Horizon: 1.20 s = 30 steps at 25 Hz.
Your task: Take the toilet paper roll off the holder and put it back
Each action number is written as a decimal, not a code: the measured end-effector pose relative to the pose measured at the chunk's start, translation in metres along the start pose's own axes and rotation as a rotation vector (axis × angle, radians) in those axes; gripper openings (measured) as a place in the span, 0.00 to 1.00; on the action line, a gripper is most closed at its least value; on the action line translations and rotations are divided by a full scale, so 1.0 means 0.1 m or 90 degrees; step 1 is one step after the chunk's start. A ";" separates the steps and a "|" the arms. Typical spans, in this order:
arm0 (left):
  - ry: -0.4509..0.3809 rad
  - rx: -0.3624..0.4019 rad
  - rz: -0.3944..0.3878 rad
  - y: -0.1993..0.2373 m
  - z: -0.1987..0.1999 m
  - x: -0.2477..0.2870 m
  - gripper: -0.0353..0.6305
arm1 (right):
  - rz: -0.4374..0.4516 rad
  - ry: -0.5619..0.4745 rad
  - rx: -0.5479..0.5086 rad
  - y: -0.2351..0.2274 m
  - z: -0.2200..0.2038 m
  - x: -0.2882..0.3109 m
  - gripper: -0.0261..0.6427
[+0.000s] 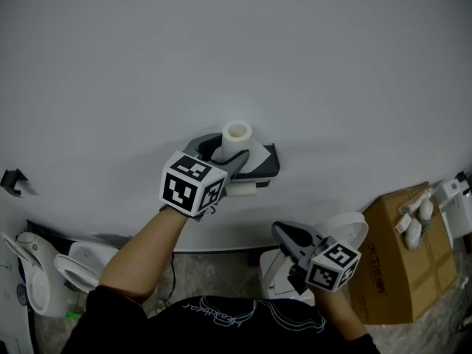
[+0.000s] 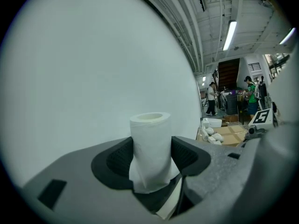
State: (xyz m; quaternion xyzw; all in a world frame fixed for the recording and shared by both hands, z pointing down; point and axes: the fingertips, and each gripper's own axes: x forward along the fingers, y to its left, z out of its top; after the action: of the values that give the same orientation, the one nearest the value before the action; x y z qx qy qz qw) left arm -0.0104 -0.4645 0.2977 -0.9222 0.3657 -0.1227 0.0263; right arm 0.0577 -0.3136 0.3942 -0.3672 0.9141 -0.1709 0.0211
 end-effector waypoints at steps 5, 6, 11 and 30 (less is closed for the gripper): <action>0.008 -0.005 0.009 0.04 -0.07 0.08 0.43 | 0.008 0.001 0.007 0.01 -0.03 0.02 0.04; 0.007 -0.005 0.011 0.04 -0.07 0.09 0.43 | 0.011 -0.001 0.013 0.02 -0.03 0.02 0.04; 0.002 -0.012 0.017 0.05 -0.08 0.11 0.43 | 0.018 -0.011 0.053 -0.02 -0.03 -0.03 0.04; -0.063 -0.128 0.008 -0.05 -0.15 -0.67 0.52 | 0.025 -0.019 0.046 0.21 0.01 -0.07 0.04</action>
State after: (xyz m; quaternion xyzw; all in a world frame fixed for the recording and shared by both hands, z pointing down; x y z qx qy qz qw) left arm -0.0580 -0.4148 0.2991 -0.9230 0.3799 -0.0399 -0.0475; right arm 0.0488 -0.2947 0.3856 -0.3506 0.9140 -0.1979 0.0510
